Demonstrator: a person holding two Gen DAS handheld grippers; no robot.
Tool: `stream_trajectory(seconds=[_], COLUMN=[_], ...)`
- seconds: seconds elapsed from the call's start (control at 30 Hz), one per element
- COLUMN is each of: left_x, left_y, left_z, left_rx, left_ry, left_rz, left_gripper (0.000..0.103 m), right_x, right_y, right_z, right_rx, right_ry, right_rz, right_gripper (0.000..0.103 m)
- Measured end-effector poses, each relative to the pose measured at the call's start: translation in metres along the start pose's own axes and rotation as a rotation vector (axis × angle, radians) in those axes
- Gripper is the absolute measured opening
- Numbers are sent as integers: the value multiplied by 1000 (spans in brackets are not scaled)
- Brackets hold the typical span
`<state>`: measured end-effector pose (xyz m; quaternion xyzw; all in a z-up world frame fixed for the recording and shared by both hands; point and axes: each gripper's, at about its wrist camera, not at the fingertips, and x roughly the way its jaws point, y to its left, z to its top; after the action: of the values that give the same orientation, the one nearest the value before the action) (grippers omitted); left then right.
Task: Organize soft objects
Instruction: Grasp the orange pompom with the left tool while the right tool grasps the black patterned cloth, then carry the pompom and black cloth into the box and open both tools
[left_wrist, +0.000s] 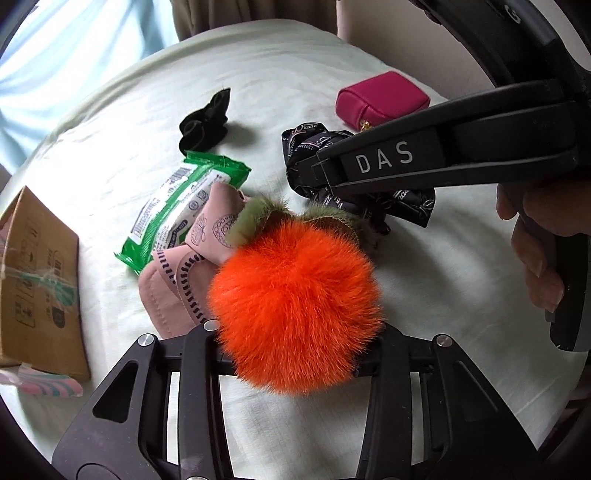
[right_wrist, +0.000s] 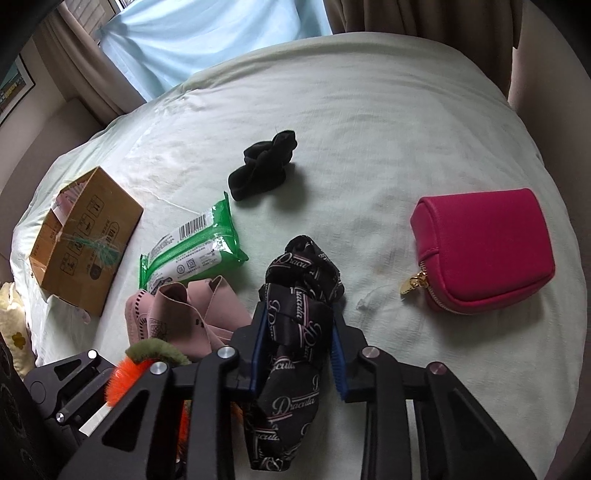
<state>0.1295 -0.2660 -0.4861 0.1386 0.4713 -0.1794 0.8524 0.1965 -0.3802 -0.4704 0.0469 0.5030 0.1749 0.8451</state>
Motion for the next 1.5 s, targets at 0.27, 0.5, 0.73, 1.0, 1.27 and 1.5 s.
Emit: stream_trajectory(seconds=[0.27,0.5,0.73,1.0,1.27,1.5], left_x=[-32,-80,-152,-242,-311,-320], left_y=[-2,9,48,127,230,342], left_z=[7,22,56,84,74,46], left_rx=[25,32,-26,-128,-152,-232], left_ry=[-34,-77,-148,-221,-254,-200], left_rz=[-17,-15,17,12,68,128], left_gripper=[35,35,35,35,35,35], right_x=[-31,-74,-141,-208,-233,-200], right_y=[6,16,49,128,240,322], right_z=[7,18,44,81,105,118], right_rx=[17,34,34,-25,-35,1], right_ry=[-40,-92,-167,-252,-324,-297], right_rz=[-19,-51,-67,-84,-53,-12], right_gripper=[26,26,26,26,26,27])
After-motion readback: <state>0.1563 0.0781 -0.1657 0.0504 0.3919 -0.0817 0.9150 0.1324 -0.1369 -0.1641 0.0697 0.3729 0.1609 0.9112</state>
